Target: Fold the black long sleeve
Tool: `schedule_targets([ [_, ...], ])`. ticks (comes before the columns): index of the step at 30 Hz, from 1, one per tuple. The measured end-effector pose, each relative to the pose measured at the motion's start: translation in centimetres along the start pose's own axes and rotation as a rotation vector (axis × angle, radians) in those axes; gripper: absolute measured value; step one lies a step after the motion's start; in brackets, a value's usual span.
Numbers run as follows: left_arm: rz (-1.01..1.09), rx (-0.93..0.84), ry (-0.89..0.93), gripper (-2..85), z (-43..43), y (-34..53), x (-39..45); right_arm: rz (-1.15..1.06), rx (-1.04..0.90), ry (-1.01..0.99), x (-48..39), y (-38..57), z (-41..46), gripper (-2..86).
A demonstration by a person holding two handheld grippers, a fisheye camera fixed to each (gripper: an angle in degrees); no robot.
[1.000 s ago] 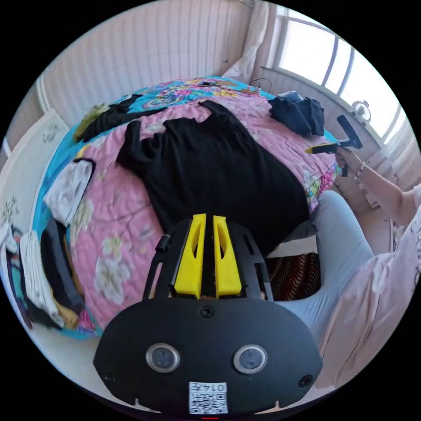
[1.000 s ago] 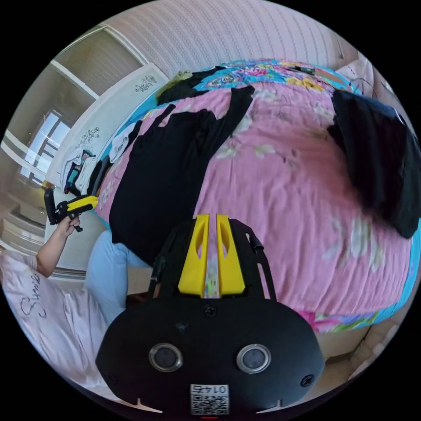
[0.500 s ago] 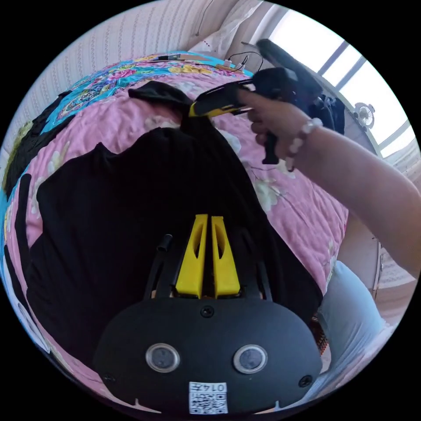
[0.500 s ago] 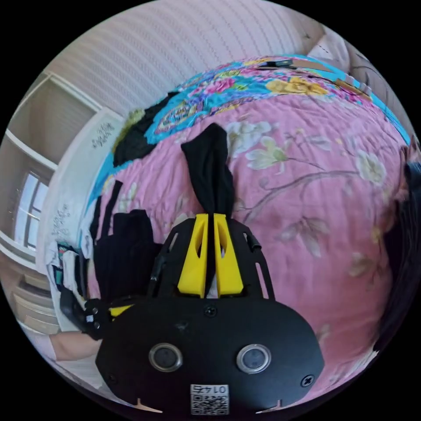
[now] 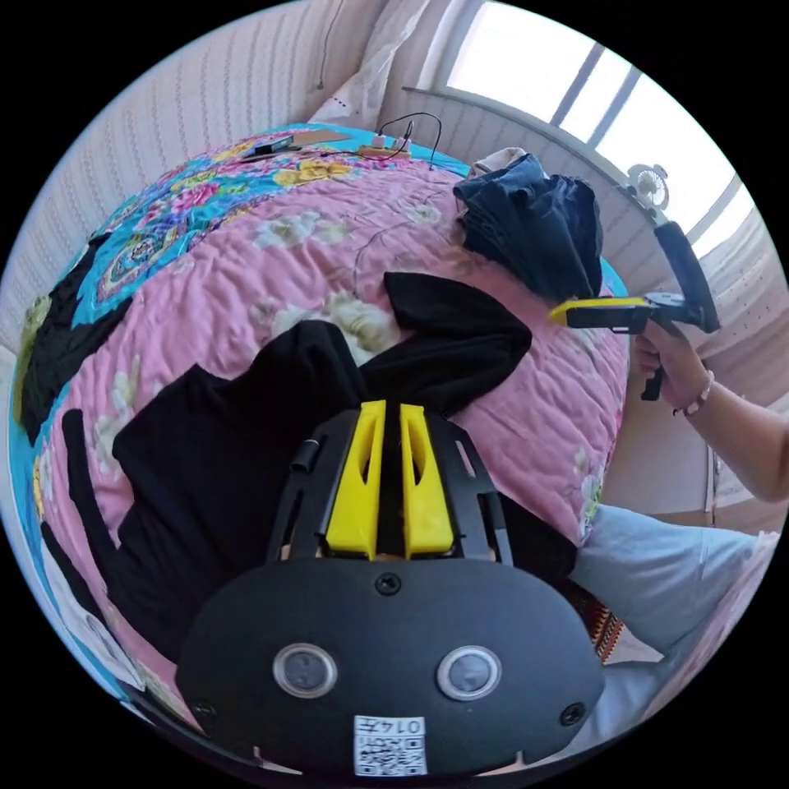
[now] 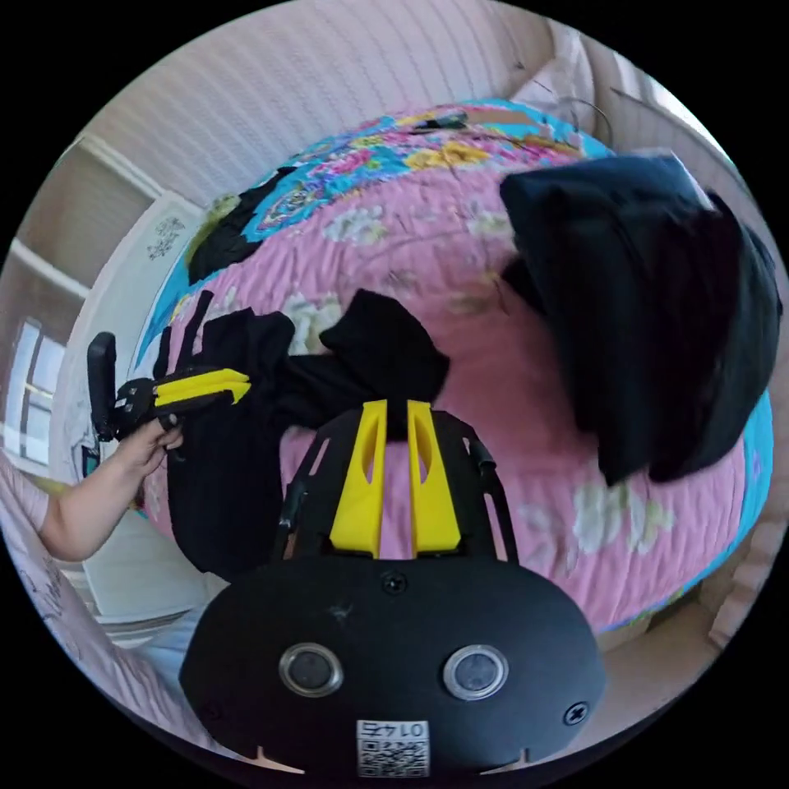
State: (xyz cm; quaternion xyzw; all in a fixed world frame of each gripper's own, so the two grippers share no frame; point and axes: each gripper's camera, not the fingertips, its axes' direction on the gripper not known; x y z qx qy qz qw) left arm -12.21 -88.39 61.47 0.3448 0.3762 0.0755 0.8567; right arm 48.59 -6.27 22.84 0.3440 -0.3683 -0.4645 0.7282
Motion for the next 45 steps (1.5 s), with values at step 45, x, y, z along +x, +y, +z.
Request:
schedule_targets([
  [45, 0.188, -0.176, 0.192, -1.0, 26.4, -4.1, 2.8, 0.600, -0.031, -0.077, 9.3, 23.2, -28.8, 1.3],
])
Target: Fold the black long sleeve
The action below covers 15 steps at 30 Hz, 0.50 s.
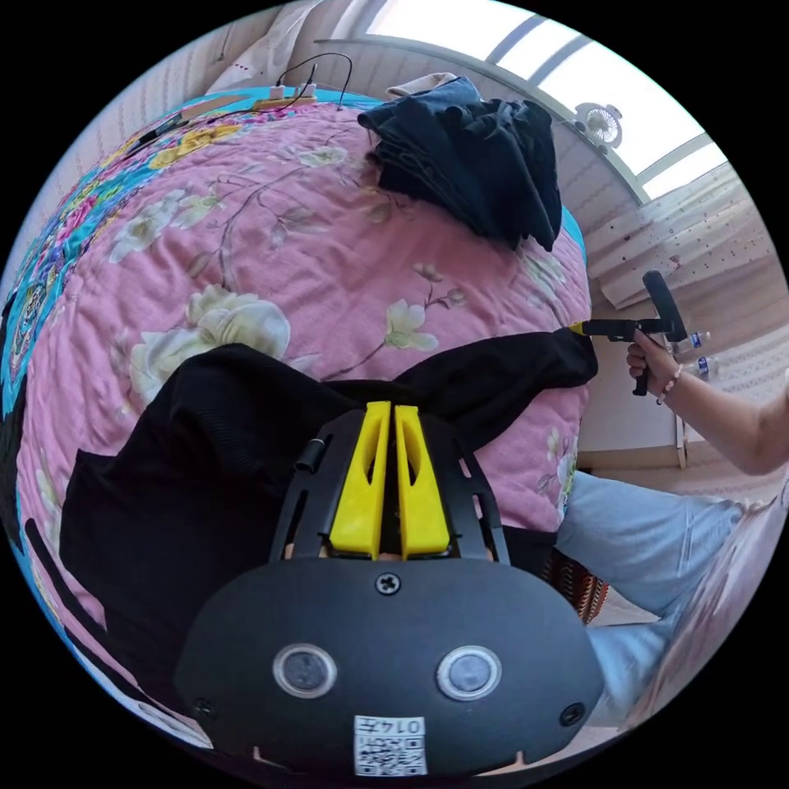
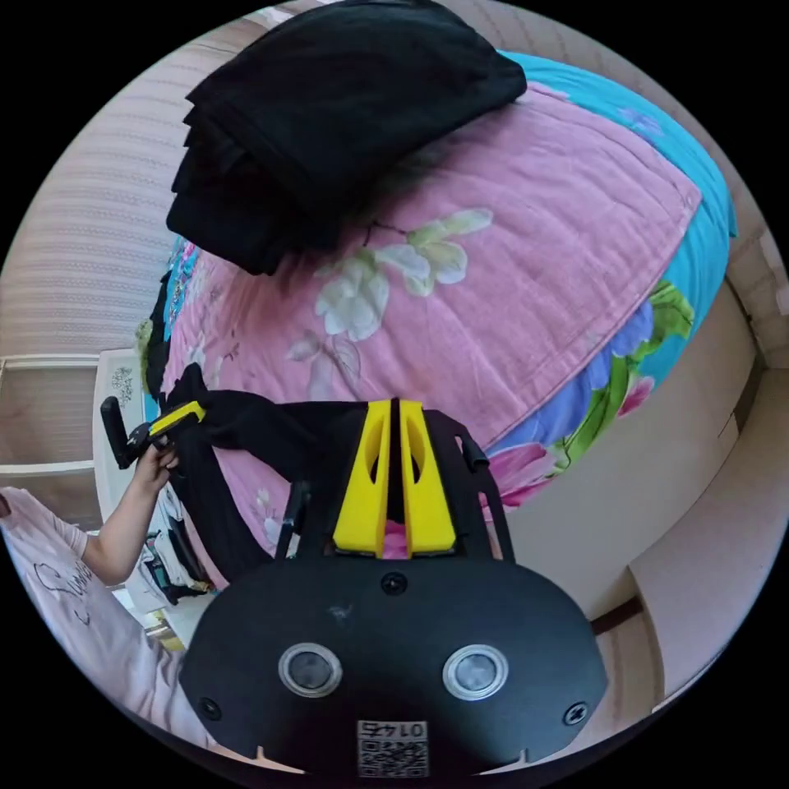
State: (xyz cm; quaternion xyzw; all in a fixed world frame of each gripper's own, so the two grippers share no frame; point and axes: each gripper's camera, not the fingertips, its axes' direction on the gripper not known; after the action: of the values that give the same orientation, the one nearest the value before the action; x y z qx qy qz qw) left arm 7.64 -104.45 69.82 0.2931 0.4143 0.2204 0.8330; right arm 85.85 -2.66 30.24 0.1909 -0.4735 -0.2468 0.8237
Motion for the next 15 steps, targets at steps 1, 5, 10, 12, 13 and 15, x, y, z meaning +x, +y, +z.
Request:
schedule_targets([
  [1, 0.018, 0.028, -0.018, -1.0, -0.4, -0.4, 0.0, -0.010, 0.045, 0.005, -0.8, 1.3, -1.6, 1.0],
  [5, 0.051, 0.103, -0.043, -1.0, -1.4, -2.7, -0.4, 0.015, 0.204, -0.034, -2.0, 5.2, -6.5, 1.0],
  [10, 0.014, 0.097, -0.024, -0.6, 1.2, -5.2, -2.4, 0.062, 0.188, -0.074, -3.3, 10.2, -5.9, 2.4],
  [12, -0.009, 0.072, 0.009, 0.0, 1.8, -5.6, -2.9, 0.075, 0.170, -0.082, -4.1, 12.8, -5.3, 3.6],
  [13, -0.008, 0.083, 0.027, 1.3, 1.5, -5.6, -3.0, 0.090, 0.188, -0.082, -4.7, 15.0, -5.6, 4.8],
  [15, 0.024, 0.081, 0.044, 4.7, 1.1, -5.7, -2.9, 0.105, 0.229, -0.055, -5.7, 19.0, -6.7, 6.5],
])
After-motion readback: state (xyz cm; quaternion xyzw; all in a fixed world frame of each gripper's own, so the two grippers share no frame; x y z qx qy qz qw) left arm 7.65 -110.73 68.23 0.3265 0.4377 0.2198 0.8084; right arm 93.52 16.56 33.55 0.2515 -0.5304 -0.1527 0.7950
